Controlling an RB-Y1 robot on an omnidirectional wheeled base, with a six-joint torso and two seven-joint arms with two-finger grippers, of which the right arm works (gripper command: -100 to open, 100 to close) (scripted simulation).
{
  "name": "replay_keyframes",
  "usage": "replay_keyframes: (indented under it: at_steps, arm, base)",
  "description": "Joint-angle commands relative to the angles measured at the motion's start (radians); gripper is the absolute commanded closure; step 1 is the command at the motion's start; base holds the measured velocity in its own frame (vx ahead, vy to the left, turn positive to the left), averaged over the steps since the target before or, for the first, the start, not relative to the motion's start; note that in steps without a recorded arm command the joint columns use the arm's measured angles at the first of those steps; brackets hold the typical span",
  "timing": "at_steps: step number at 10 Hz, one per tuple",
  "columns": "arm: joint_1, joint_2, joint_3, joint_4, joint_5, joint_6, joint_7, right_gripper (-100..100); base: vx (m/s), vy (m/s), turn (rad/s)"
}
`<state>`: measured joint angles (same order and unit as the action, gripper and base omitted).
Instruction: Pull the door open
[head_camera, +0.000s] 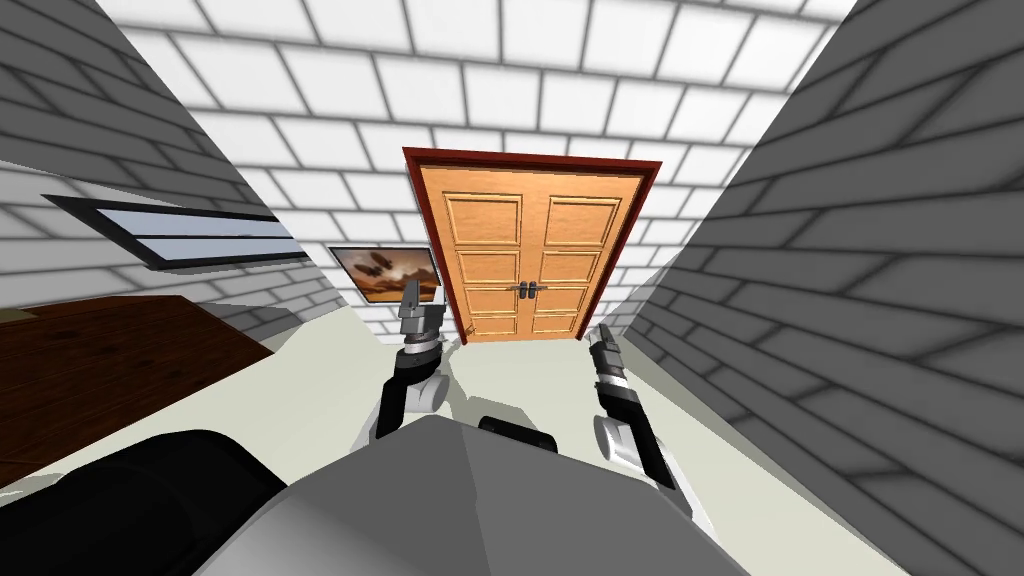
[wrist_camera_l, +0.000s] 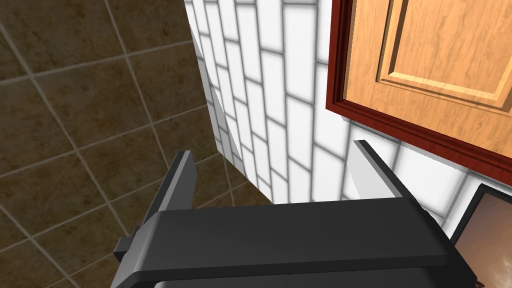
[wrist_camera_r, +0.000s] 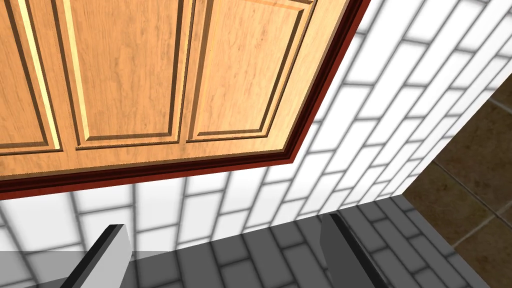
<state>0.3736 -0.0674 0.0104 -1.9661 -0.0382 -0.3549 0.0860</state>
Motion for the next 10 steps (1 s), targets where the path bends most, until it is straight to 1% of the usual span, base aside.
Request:
replay_keyframes:
  at_steps: [1,10]
  arm:
    - [-0.027,-0.006,-0.003,0.043,0.000,-0.002,-0.009,-100]
    - [-0.150,-0.050,-0.015,0.250,-0.003,-0.001,-0.067,-100]
  base:
    - [0.085,0.006,0.048]
    - [0.100,0.001,0.067]
